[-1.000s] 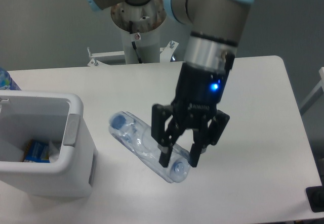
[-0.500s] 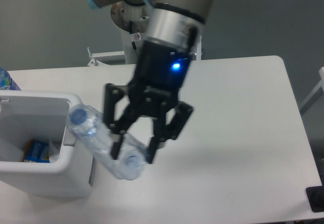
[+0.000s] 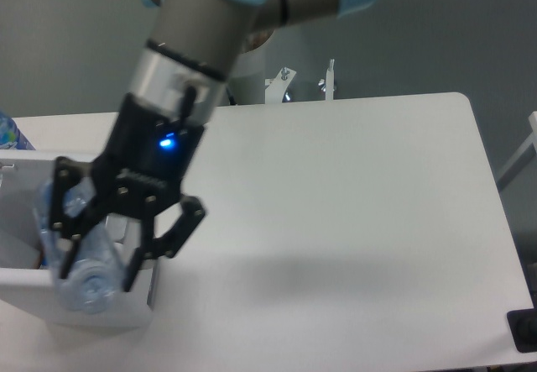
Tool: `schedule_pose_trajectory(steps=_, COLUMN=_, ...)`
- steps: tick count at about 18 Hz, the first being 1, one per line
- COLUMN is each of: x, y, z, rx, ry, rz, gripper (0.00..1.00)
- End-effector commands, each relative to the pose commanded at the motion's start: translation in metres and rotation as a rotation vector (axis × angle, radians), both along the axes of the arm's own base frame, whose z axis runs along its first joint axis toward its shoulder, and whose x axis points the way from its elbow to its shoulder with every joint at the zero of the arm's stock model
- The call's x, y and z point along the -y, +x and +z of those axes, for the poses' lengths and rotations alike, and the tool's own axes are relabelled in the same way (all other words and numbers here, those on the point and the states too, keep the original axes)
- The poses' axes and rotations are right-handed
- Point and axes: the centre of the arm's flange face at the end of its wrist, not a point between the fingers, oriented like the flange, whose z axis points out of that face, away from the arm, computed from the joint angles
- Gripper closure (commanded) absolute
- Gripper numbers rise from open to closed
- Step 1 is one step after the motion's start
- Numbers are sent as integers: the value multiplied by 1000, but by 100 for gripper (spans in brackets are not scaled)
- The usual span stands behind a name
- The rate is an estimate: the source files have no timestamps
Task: Place the trash in the trash can
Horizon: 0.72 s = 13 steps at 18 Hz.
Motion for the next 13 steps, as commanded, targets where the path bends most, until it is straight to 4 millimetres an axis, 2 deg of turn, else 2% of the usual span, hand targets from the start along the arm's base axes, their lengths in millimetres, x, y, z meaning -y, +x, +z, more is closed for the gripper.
schedule_pose_trajectory(steps=2, x=-1, y=7, z=-3, rx=-16, ry=-2, rz=-22, gripper=35)
schedule_pose_trajectory(steps=5, x=-1, y=7, z=-7, rx=-33, ry=-3, rz=-37, gripper=10)
schedule_pose_trajectory(steps=7, x=1, y=8, z=-10, rx=-35, ry=-8, rz=-45, gripper=8)
schedule_pose_trajectory(steps=9, x=2, y=9, z=-16, rx=-31, ry=-17, rz=-45, gripper=1)
schedule_pose_trajectory(steps=10, x=1, y=8, z=-18, rx=-28, ry=-21, rz=-45, gripper=0)
schedule_pose_trajectory(steps=12, x=4, y=-7, z=-24, rx=-22, ry=-30, rz=-24, gripper=0)
schedule_pose_trajectory(steps=13, x=12, y=-29, z=-28, rx=-17, ry=-36, rz=8, gripper=0)
